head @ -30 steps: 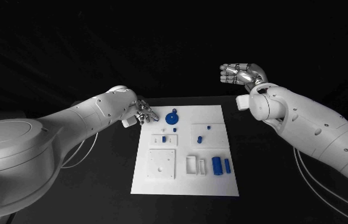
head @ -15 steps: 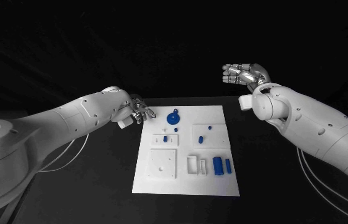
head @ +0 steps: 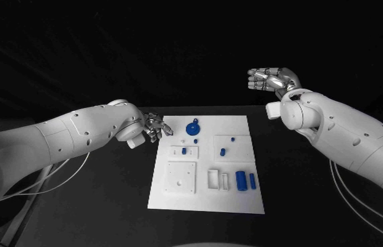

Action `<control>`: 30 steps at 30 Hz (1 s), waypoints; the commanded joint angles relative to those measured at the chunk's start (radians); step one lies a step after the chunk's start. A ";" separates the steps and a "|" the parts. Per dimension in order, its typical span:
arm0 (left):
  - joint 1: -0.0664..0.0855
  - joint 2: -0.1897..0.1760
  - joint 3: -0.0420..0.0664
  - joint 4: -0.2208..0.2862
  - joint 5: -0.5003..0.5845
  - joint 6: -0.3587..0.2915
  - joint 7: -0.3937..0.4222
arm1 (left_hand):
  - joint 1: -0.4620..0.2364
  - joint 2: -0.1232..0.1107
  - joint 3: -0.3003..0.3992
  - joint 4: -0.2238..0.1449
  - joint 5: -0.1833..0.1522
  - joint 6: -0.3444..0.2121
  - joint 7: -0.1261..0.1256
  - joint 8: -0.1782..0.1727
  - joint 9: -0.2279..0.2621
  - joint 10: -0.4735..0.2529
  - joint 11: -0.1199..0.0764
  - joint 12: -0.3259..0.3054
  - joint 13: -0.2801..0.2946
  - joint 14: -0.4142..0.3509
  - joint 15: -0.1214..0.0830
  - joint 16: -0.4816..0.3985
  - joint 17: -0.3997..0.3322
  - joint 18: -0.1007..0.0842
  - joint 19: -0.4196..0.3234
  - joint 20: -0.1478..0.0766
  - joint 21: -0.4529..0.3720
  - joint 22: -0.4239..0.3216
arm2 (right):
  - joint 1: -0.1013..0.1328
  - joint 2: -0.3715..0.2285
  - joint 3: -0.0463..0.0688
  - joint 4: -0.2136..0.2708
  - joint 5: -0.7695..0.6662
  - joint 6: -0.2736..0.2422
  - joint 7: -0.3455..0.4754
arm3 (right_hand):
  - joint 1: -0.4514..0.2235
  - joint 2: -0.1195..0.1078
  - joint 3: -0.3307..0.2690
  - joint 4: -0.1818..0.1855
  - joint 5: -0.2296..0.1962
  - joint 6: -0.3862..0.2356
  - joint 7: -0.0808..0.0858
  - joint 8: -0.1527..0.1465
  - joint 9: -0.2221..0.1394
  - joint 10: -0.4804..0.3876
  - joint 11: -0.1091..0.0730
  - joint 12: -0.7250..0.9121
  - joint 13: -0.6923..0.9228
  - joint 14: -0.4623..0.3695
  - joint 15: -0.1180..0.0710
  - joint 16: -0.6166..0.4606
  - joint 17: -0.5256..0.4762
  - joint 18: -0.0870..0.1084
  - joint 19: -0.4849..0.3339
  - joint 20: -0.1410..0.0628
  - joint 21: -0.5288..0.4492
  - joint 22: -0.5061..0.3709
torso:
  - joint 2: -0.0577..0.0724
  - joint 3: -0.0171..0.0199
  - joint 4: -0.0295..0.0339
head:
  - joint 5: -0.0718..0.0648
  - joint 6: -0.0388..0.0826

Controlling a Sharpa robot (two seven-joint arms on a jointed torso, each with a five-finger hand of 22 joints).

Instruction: Assemble the parts on the task board

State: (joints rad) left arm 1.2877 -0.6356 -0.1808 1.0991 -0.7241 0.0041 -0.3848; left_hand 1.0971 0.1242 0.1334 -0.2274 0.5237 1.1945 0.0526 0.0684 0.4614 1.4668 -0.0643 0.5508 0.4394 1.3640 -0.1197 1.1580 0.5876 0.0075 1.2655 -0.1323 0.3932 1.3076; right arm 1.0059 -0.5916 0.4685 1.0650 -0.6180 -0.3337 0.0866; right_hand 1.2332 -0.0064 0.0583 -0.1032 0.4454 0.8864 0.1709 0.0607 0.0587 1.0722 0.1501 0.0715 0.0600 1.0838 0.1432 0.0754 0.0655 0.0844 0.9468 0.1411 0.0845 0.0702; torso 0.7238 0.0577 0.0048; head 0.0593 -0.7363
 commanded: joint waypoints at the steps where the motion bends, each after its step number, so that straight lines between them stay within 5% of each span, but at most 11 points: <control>1: 0.001 -0.009 -0.007 0.032 0.012 -0.042 -0.030 | -0.011 0.005 0.010 -0.017 0.007 0.142 -0.077 0.000 0.227 0.046 -0.008 0.013 -0.001 0.010 -0.001 0.011 0.019 0.006 0.006 0.000 0.005 0.020 | -0.003 -0.001 -0.001 -0.003 -0.005 0.017 0.001 | -0.003 0.000 0.000 0.003 0.003 -0.001 0.001 -0.004 -0.001 -0.005 -0.001 -0.003 -0.001 -0.006 0.001 -0.002 -0.001 -0.014 -0.005 0.001 -0.004 -0.001 | -0.003 -0.0016 0.0009 | 0.000 -0.002; 7: 0.001 -0.024 -0.038 0.091 0.004 -0.070 -0.050 | -0.042 0.019 0.016 -0.033 0.018 0.163 -0.084 0.000 0.237 0.047 -0.014 0.053 -0.004 0.034 -0.002 0.026 0.085 0.009 0.012 0.000 0.021 0.020 | -0.009 0.000 -0.002 -0.006 -0.005 0.020 0.000 | -0.002 0.000 0.000 0.003 0.004 -0.002 0.001 -0.004 -0.001 -0.005 -0.001 -0.003 -0.001 -0.006 0.001 -0.002 -0.001 -0.013 -0.005 0.001 -0.004 -0.001 | -0.004 -0.0015 0.0003 | 0.002 -0.007; 13: 0.000 -0.025 -0.054 0.122 -0.021 -0.091 -0.067 | -0.067 0.034 0.034 -0.045 0.007 0.171 -0.087 0.001 0.250 0.047 -0.015 0.069 -0.002 0.044 -0.004 0.034 0.116 0.011 0.013 0.000 0.034 0.021 | -0.012 0.002 -0.002 -0.008 -0.005 0.023 -0.001 | -0.002 0.000 0.000 0.002 0.004 -0.002 0.001 -0.004 -0.001 -0.005 -0.001 -0.003 -0.001 -0.008 0.002 -0.002 -0.001 -0.014 -0.006 0.001 -0.004 -0.001 | -0.004 -0.0010 0.0000 | 0.003 -0.009; 14: 0.000 -0.024 -0.056 0.126 -0.026 -0.095 -0.070 | -0.065 0.029 0.084 -0.054 -0.081 0.168 -0.087 0.000 0.250 0.047 -0.013 0.070 -0.003 0.045 -0.005 0.034 0.119 0.011 0.013 -0.001 0.036 0.021 | -0.012 0.002 -0.002 -0.009 -0.005 0.023 -0.002 | -0.002 0.000 0.000 0.002 0.004 -0.002 0.001 -0.004 -0.001 -0.005 -0.001 -0.003 -0.001 -0.008 0.002 -0.002 -0.001 -0.014 -0.006 0.001 -0.004 -0.001 | -0.003 -0.0007 0.0000 | 0.003 -0.008; 15: 0.000 -0.024 -0.056 0.129 -0.033 -0.100 -0.072 | -0.079 0.005 0.206 -0.053 -0.217 0.168 -0.084 0.000 0.247 0.047 -0.014 0.072 -0.003 0.047 -0.005 0.035 0.125 0.011 0.012 -0.002 0.041 0.021 | -0.012 0.002 -0.002 -0.009 -0.005 0.023 -0.001 | -0.002 0.000 0.000 0.002 0.004 -0.002 0.001 -0.004 -0.001 -0.005 -0.001 -0.003 -0.001 -0.008 0.002 -0.002 -0.001 -0.014 -0.006 0.001 -0.004 -0.001 | -0.002 -0.0006 0.0003 | 0.003 -0.009; 16: -0.001 -0.023 -0.057 0.133 -0.043 -0.104 -0.074 | -0.149 -0.046 0.356 -0.043 -0.219 0.178 -0.086 0.004 0.257 0.047 -0.017 0.078 0.000 0.050 -0.005 0.035 0.130 0.016 0.013 -0.001 0.049 0.020 | -0.013 0.002 -0.003 -0.009 -0.005 0.023 -0.001 | -0.002 0.000 0.000 0.002 0.004 -0.002 0.001 -0.004 -0.001 -0.005 -0.001 -0.003 -0.001 -0.008 0.002 -0.002 -0.001 -0.014 -0.006 0.001 -0.004 -0.001 | -0.002 -0.0004 0.0000 | 0.003 -0.009; 30: -0.014 -0.003 -0.059 0.147 -0.153 -0.129 -0.084 | -0.121 -0.060 0.358 -0.013 -0.215 0.178 -0.089 0.002 0.284 0.047 -0.019 0.086 0.002 0.058 -0.007 0.041 0.144 0.014 0.013 -0.004 0.063 0.020 | -0.013 0.004 -0.003 -0.009 -0.005 0.024 0.000 | -0.002 0.000 0.000 0.002 0.004 -0.002 0.001 -0.004 -0.001 -0.005 -0.001 -0.003 -0.001 -0.008 0.002 -0.002 -0.001 -0.014 -0.006 0.001 -0.004 -0.001 | -0.001 0.0000 -0.0003 | 0.000 -0.020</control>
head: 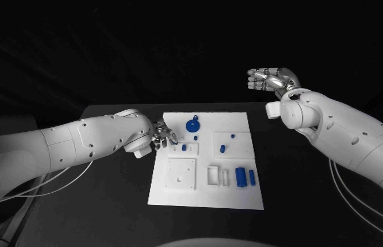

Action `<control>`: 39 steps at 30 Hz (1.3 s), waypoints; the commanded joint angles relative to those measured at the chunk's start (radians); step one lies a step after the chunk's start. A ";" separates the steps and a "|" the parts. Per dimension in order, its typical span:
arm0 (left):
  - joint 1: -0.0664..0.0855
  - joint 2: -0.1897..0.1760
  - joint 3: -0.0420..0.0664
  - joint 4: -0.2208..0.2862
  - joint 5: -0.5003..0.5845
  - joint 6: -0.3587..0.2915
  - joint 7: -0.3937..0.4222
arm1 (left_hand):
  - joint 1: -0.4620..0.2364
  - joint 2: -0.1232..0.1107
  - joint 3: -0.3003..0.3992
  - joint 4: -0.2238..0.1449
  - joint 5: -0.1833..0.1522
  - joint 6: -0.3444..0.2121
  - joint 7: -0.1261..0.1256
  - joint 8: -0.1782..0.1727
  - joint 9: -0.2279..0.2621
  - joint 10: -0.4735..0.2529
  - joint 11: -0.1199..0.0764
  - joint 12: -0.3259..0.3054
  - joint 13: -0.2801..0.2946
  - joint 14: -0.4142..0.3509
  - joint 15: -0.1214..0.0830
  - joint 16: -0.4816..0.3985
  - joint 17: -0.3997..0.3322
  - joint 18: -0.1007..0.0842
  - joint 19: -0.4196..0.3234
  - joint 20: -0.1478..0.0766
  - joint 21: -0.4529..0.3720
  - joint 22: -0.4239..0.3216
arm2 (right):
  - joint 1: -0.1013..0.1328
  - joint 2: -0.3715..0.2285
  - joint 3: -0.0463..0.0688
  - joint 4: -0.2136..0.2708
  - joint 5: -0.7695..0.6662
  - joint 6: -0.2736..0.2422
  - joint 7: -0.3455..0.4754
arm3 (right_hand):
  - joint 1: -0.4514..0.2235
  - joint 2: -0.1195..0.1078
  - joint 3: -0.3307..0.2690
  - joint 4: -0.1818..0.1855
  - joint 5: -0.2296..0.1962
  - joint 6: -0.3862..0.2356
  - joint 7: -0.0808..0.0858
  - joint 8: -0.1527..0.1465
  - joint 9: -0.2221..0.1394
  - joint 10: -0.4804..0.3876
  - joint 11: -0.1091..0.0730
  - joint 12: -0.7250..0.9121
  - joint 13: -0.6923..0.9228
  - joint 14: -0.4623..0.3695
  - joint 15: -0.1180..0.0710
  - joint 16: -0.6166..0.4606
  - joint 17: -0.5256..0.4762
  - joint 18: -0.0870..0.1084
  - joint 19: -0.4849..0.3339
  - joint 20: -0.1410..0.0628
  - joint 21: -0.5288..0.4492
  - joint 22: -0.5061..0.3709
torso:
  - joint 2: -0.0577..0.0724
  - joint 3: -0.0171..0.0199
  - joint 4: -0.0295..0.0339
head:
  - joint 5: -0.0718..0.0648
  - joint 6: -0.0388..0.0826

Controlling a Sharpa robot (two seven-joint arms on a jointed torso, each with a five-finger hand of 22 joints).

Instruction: Assemble the parts on the task board

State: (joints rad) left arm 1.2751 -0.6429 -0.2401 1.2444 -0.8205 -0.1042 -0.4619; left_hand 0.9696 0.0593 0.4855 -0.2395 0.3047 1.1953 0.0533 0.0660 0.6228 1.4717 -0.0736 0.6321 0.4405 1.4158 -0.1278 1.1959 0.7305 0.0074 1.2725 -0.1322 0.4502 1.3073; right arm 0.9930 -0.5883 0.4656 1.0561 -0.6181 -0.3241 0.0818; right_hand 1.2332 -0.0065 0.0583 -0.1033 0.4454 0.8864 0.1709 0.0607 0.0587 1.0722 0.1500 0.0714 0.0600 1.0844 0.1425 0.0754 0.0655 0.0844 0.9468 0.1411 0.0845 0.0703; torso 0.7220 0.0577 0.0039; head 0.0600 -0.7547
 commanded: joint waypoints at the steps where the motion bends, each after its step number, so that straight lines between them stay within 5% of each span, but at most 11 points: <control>1: -0.004 0.006 0.000 0.001 -0.065 -0.022 -0.007 | 0.007 0.005 0.005 0.000 0.004 0.177 -0.089 0.005 0.122 0.042 -0.010 0.004 0.001 0.006 0.001 0.003 0.001 0.014 0.006 -0.004 0.006 0.020 | 0.000 0.001 0.000 0.000 -0.005 0.015 0.004 | -0.002 0.000 0.000 0.002 0.004 -0.002 0.001 -0.004 -0.001 -0.005 -0.001 -0.003 -0.001 -0.008 0.002 -0.002 -0.001 -0.014 -0.006 0.001 -0.004 -0.001 | 0.000 -0.0002 0.0008 | -0.001 -0.002; 39: -0.050 0.029 0.000 -0.030 -0.137 -0.004 -0.018 | -0.005 0.010 0.010 -0.004 0.003 0.178 -0.091 0.004 0.136 0.042 -0.011 0.012 0.005 0.007 0.001 0.010 0.008 0.015 0.004 -0.004 0.016 0.020 | -0.003 -0.001 0.000 0.001 -0.005 0.018 0.005 | -0.003 0.001 0.001 0.002 0.006 -0.001 0.001 -0.003 -0.001 -0.005 -0.001 -0.003 -0.001 -0.009 0.002 -0.002 -0.001 -0.013 -0.007 0.002 -0.004 -0.001 | 0.000 0.0002 0.0010 | -0.003 -0.012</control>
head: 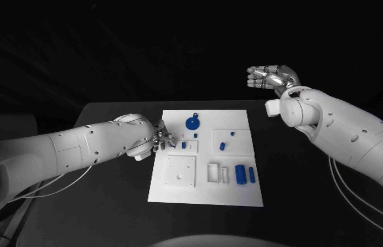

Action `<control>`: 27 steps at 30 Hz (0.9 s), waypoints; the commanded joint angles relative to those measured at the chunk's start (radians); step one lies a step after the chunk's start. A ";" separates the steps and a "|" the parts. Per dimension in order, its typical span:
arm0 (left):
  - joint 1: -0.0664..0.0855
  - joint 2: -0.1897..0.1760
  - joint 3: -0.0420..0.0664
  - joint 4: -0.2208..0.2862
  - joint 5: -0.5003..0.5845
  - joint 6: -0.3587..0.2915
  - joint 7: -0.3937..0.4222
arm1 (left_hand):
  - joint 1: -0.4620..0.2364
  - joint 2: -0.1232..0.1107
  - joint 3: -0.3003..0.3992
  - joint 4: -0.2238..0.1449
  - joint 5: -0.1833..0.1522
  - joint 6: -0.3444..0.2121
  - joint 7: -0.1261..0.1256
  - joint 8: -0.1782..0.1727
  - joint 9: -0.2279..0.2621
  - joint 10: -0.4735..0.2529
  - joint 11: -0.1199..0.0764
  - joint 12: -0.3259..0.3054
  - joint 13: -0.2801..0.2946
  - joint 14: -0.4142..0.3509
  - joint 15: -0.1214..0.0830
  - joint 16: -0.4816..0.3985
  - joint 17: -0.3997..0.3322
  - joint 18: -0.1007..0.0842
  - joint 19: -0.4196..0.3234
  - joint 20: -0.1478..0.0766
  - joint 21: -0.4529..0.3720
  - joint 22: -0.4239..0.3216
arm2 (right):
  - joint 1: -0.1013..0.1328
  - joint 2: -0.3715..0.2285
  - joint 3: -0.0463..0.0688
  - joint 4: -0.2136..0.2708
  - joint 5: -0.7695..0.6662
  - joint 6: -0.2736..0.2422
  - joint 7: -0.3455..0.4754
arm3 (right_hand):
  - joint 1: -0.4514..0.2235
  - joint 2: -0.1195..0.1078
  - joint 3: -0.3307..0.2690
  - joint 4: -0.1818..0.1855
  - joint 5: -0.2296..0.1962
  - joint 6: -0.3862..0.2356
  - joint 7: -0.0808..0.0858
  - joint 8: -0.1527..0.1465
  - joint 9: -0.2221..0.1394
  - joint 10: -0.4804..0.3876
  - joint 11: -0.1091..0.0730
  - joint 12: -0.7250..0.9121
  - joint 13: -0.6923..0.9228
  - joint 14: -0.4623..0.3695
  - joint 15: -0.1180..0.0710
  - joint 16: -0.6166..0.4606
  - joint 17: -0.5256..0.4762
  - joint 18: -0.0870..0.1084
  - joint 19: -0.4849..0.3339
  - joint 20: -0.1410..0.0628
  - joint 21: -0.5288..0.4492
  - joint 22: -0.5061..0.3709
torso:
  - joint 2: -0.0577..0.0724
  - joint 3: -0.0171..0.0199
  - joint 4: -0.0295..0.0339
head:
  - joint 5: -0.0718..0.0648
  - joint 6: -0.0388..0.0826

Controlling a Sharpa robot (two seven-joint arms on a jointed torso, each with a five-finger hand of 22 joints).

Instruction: Assemble the parts on the task board

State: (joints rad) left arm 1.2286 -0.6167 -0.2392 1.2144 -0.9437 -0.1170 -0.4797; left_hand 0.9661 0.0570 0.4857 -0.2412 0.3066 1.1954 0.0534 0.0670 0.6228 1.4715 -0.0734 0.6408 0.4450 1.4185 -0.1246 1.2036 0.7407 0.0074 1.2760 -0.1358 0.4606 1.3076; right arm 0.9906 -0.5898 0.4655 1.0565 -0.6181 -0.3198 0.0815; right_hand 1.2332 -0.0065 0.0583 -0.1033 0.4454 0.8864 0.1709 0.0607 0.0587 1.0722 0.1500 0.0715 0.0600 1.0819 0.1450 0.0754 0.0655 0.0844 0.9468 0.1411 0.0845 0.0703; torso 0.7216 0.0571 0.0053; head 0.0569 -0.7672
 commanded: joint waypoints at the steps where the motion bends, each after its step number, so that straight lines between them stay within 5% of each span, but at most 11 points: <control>1: -0.004 0.003 -0.001 -0.001 -0.015 0.009 -0.001 | -0.002 0.012 0.010 -0.002 0.001 0.178 -0.091 0.003 0.136 0.042 -0.011 0.003 0.001 0.005 -0.002 0.003 -0.002 0.015 0.000 0.000 0.005 0.019 | -0.001 0.000 0.000 0.001 -0.005 0.013 0.006 | -0.003 0.001 0.001 0.002 0.006 -0.001 0.001 -0.003 -0.001 -0.005 -0.001 -0.003 -0.001 -0.007 0.000 -0.002 -0.001 -0.013 -0.007 0.002 -0.004 -0.001 | 0.000 0.0009 -0.0004 | 0.000 0.000; 27: -0.009 0.001 -0.001 0.002 -0.021 0.049 -0.010 | -0.004 0.014 0.015 -0.007 0.015 0.177 -0.091 0.004 0.143 0.042 -0.011 0.004 0.000 0.006 -0.003 0.004 -0.003 0.014 0.000 -0.002 0.006 0.019 | -0.006 0.001 0.000 -0.003 -0.005 0.021 0.006 | -0.004 0.001 0.001 0.002 0.006 0.001 0.000 -0.003 -0.001 -0.006 -0.001 -0.003 -0.001 -0.007 0.000 -0.002 -0.001 -0.013 -0.007 0.002 -0.004 -0.001 | 0.001 -0.0004 -0.0001 | -0.002 -0.004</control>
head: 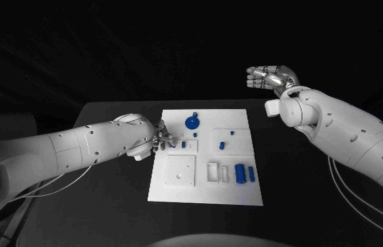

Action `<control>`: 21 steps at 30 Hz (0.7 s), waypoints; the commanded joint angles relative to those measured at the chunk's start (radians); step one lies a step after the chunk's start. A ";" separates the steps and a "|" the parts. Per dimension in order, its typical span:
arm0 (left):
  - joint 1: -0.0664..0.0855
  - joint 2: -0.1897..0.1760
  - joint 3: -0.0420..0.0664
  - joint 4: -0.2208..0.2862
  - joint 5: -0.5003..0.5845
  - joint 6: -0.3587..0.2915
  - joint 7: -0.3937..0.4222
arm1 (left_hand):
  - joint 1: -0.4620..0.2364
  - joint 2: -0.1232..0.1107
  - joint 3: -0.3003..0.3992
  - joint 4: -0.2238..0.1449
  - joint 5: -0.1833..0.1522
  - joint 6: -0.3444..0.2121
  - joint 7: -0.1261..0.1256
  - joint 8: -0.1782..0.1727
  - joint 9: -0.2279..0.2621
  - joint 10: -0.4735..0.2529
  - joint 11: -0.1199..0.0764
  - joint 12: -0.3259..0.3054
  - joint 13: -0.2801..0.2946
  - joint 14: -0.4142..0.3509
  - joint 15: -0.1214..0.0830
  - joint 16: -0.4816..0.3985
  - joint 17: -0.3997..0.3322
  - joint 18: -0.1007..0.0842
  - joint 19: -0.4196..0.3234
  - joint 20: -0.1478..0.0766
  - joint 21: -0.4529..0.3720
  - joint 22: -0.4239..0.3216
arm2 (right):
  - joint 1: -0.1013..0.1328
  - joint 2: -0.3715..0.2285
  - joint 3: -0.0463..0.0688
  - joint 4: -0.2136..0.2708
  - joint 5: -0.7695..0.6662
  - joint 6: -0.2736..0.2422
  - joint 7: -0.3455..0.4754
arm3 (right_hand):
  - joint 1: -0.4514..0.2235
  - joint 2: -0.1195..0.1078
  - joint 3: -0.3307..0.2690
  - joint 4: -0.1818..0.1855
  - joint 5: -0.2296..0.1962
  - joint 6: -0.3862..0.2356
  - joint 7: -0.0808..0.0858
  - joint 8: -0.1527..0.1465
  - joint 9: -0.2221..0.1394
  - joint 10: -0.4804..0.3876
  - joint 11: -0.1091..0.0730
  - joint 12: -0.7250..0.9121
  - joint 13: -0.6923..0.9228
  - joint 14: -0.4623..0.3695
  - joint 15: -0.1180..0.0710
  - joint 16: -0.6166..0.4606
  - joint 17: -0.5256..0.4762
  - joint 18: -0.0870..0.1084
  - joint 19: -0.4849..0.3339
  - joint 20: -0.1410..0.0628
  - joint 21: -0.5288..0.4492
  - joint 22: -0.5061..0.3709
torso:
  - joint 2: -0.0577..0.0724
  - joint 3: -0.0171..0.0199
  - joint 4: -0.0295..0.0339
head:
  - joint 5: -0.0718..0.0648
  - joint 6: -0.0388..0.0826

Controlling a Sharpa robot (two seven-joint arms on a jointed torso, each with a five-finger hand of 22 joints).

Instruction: Assemble the parts on the task board

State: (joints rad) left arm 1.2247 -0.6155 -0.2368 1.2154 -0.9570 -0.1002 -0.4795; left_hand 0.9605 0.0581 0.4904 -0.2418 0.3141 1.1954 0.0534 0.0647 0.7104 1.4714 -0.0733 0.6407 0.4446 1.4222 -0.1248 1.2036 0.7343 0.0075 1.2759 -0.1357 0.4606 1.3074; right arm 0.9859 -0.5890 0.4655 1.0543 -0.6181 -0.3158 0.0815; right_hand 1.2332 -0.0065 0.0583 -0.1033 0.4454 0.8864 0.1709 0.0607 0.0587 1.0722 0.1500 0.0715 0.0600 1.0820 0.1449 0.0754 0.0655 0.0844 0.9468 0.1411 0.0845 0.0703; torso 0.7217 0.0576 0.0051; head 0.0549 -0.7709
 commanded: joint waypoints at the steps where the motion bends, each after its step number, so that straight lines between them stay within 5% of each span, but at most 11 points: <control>1: -0.005 -0.001 -0.003 0.002 -0.008 0.034 -0.010 | 0.000 0.014 0.013 -0.008 0.010 0.178 -0.091 0.007 0.058 0.042 -0.011 0.007 0.001 0.003 -0.003 0.007 0.008 0.014 0.001 -0.002 0.007 0.020 | -0.001 0.000 0.000 -0.001 -0.005 0.017 0.006 | -0.004 0.001 0.001 0.002 0.006 0.001 0.000 -0.003 -0.001 -0.006 -0.001 -0.003 -0.001 -0.007 0.000 -0.002 -0.001 -0.013 -0.007 0.002 -0.004 -0.001 | 0.000 -0.0009 0.0002 | 0.000 0.000; 21: -0.006 0.002 -0.003 -0.008 -0.006 0.047 -0.013 | -0.002 0.015 0.017 -0.015 0.014 0.179 -0.092 0.007 0.072 0.042 -0.012 0.014 0.004 0.004 -0.003 0.019 0.022 0.014 -0.001 -0.002 0.014 0.021 | -0.004 0.001 0.000 -0.003 -0.005 0.019 0.006 | -0.004 0.001 0.001 0.002 0.006 0.001 0.000 -0.003 -0.001 -0.006 -0.001 -0.003 -0.001 -0.007 0.000 -0.002 -0.001 -0.013 -0.007 0.002 -0.004 -0.001 | 0.000 0.0002 -0.0008 | 0.000 -0.002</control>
State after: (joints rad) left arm 1.2247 -0.6141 -0.2357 1.2108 -0.9574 -0.0887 -0.4783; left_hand 0.9553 0.0633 0.4900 -0.2421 0.3220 1.1954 0.0534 0.0685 0.7310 1.4717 -0.0727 0.6485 0.4470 1.4224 -0.1245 1.2191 0.7552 0.0074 1.2759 -0.1357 0.4683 1.3081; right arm 0.9824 -0.5885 0.4655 1.0519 -0.6181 -0.3111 0.0815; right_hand 1.2332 -0.0065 0.0583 -0.1033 0.4454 0.8864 0.1709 0.0607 0.0587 1.0722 0.1500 0.0715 0.0600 1.0825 0.1444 0.0754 0.0655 0.0843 0.9469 0.1411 0.0845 0.0703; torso 0.7221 0.0570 0.0051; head 0.0550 -0.7727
